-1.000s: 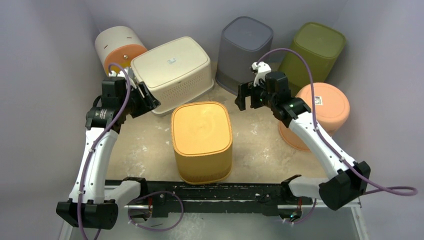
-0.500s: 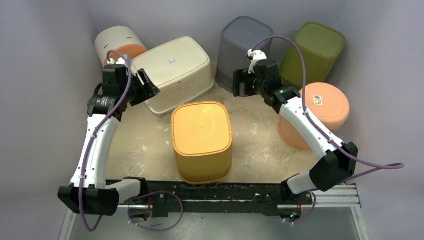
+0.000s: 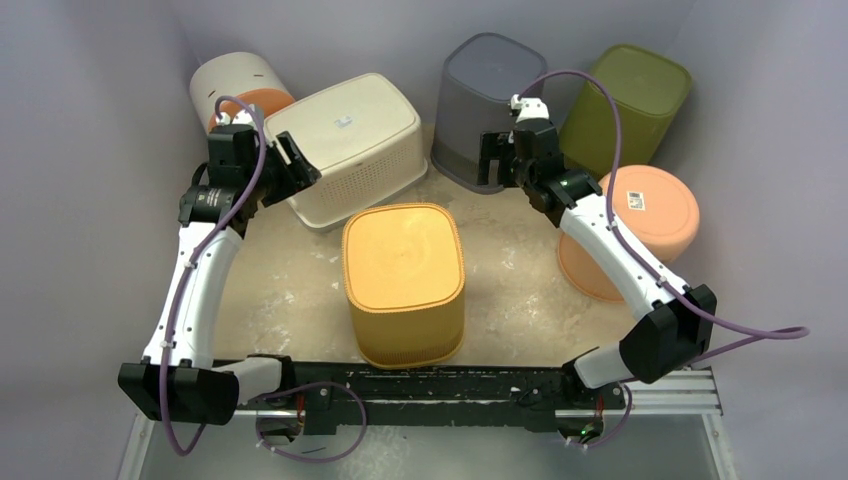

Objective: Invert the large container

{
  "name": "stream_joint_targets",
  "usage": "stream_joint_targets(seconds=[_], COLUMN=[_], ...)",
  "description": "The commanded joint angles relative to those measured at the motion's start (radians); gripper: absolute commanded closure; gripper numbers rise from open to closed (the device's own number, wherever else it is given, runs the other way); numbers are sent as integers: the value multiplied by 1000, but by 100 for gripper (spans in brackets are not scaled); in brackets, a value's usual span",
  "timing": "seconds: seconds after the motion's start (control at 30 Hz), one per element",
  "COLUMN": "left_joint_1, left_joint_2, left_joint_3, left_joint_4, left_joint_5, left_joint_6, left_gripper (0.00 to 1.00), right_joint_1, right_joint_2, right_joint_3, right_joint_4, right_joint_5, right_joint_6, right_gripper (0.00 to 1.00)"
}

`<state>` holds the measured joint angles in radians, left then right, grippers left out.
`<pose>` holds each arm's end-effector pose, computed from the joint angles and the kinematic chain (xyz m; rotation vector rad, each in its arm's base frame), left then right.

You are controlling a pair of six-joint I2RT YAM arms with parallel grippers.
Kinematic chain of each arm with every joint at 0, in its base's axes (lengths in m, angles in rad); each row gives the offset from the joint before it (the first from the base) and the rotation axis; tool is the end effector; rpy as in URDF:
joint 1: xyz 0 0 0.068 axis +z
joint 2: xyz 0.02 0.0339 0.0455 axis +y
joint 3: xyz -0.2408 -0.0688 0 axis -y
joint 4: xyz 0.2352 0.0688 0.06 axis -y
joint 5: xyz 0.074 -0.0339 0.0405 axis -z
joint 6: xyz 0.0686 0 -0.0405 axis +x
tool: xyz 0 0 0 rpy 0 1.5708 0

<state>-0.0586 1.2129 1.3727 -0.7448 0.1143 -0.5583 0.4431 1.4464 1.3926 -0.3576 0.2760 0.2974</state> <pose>0.2759 -0.0240 0.3572 -0.4762 2.1383 -0.4764 0.3301 0.1360 0.3437 0.0352 1.9714 0.2110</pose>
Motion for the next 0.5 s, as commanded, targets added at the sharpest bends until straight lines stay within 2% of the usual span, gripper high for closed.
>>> stream_joint_targets(seconds=[0.0, 0.47], left_joint_1=[8, 8], left_joint_2=[-5, -13], left_joint_3=[33, 16], left_joint_4=[56, 61], left_joint_5=[-7, 0], left_joint_6=[-10, -13], left_gripper=[35, 33], right_joint_1=[-1, 0], right_joint_2=[-22, -50], right_joint_3=[32, 14], right_joint_4=[9, 20], right_joint_5=[54, 68], right_joint_6=[25, 20], right_gripper=[0, 0])
